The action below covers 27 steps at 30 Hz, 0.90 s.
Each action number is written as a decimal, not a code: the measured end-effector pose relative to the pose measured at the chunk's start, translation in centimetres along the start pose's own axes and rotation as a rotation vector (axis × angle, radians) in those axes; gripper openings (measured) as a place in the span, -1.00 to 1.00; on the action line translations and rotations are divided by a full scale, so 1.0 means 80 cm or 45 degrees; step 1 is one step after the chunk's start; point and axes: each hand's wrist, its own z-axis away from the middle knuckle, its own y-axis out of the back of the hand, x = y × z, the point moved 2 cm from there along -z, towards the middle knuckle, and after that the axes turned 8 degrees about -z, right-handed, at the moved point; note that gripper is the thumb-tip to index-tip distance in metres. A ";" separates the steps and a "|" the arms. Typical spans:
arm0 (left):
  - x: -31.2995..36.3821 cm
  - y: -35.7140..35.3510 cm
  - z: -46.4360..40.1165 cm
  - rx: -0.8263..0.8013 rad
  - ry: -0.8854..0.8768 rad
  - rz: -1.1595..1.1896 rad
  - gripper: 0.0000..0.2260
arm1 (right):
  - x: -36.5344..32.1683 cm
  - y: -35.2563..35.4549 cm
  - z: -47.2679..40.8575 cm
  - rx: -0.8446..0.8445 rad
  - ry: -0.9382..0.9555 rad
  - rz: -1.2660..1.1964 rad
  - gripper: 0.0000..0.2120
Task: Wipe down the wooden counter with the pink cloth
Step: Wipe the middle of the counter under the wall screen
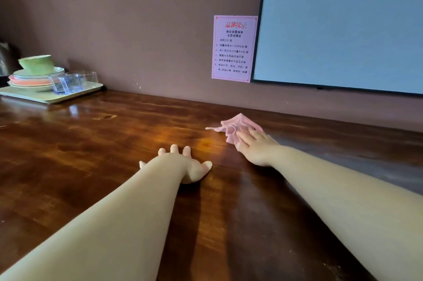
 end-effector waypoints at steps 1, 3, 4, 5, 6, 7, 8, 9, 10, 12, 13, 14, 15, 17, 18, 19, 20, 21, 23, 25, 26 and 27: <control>0.001 -0.002 -0.001 -0.009 0.016 0.016 -0.16 | -0.005 0.004 -0.011 0.011 -0.037 0.008 -0.48; 0.002 -0.004 -0.001 -0.015 0.026 0.023 -0.15 | -0.015 0.004 -0.028 0.027 -0.081 0.025 -0.49; 0.002 -0.004 -0.001 -0.019 0.025 0.020 -0.15 | -0.015 0.000 -0.032 0.019 -0.077 0.032 -0.49; 0.002 -0.002 0.000 -0.024 0.024 0.018 -0.14 | -0.013 -0.002 -0.032 -0.005 -0.057 0.034 -0.48; 0.002 0.000 0.001 -0.027 0.021 0.015 -0.14 | -0.006 0.000 -0.033 -0.034 -0.031 0.024 -0.47; 0.002 0.002 0.002 -0.035 0.016 0.007 -0.14 | 0.001 0.006 -0.035 -0.061 -0.013 0.005 -0.47; 0.002 0.005 0.005 -0.053 0.010 -0.001 -0.14 | 0.010 0.016 -0.038 -0.082 -0.020 -0.014 -0.46; 0.003 0.006 0.009 -0.080 0.001 -0.004 -0.14 | 0.018 0.025 -0.041 -0.089 -0.066 -0.026 -0.46; 0.005 0.009 0.012 -0.109 -0.001 0.001 -0.12 | 0.024 0.032 -0.046 -0.067 -0.128 -0.029 -0.46; 0.008 0.017 0.021 -0.179 0.017 0.006 -0.07 | 0.020 0.035 -0.056 -0.002 -0.206 -0.010 -0.48; 0.010 0.023 0.023 -0.202 0.028 -0.022 -0.05 | 0.014 0.031 -0.060 0.018 -0.208 -0.008 -0.48; 0.012 0.030 0.025 -0.216 0.033 -0.080 -0.03 | 0.011 0.027 -0.061 0.026 -0.196 -0.014 -0.49; 0.016 0.038 0.026 -0.238 0.029 -0.147 -0.02 | 0.012 0.023 -0.062 0.032 -0.176 -0.017 -0.48; 0.020 0.050 0.023 -0.291 0.006 -0.219 0.00 | 0.023 0.026 -0.067 0.059 -0.160 0.003 -0.48; 0.018 0.051 0.018 -0.305 0.001 -0.229 0.05 | 0.030 0.030 -0.073 0.081 -0.180 0.023 -0.48; 0.014 0.050 0.014 -0.303 -0.005 -0.242 0.13 | 0.033 0.034 -0.079 0.109 -0.214 0.050 -0.47; 0.009 0.048 0.010 -0.287 -0.010 -0.259 0.23 | 0.031 0.035 -0.087 0.134 -0.252 0.068 -0.47; 0.005 0.044 0.006 -0.268 -0.016 -0.269 0.30 | 0.027 0.033 -0.094 0.151 -0.282 0.075 -0.47; 0.000 0.039 0.000 -0.254 -0.025 -0.258 0.36 | 0.019 0.027 -0.107 0.185 -0.259 0.076 -0.47; -0.001 0.037 -0.006 -0.262 -0.032 -0.252 0.40 | 0.021 0.026 -0.113 0.213 -0.152 0.042 -0.48; -0.002 0.037 -0.007 -0.260 -0.038 -0.253 0.41 | 0.025 0.030 -0.114 0.220 -0.116 0.002 -0.49; -0.002 0.036 -0.007 -0.260 -0.040 -0.249 0.41 | 0.028 0.033 -0.115 0.226 -0.125 -0.021 -0.50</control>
